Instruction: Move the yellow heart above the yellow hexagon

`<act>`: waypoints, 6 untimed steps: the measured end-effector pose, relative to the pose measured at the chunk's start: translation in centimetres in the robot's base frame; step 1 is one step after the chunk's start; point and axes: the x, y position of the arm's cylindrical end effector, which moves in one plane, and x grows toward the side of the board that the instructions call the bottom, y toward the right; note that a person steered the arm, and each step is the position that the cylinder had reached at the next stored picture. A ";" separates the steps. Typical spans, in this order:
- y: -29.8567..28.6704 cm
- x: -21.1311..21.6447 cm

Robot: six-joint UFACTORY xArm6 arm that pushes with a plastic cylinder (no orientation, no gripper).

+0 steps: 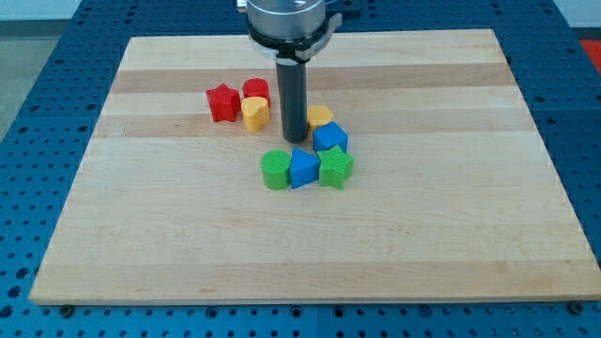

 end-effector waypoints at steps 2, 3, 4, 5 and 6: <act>-6.1 0.7; -10.5 2.1; -11.8 2.0; -9.1 -2.3; -7.3 -2.5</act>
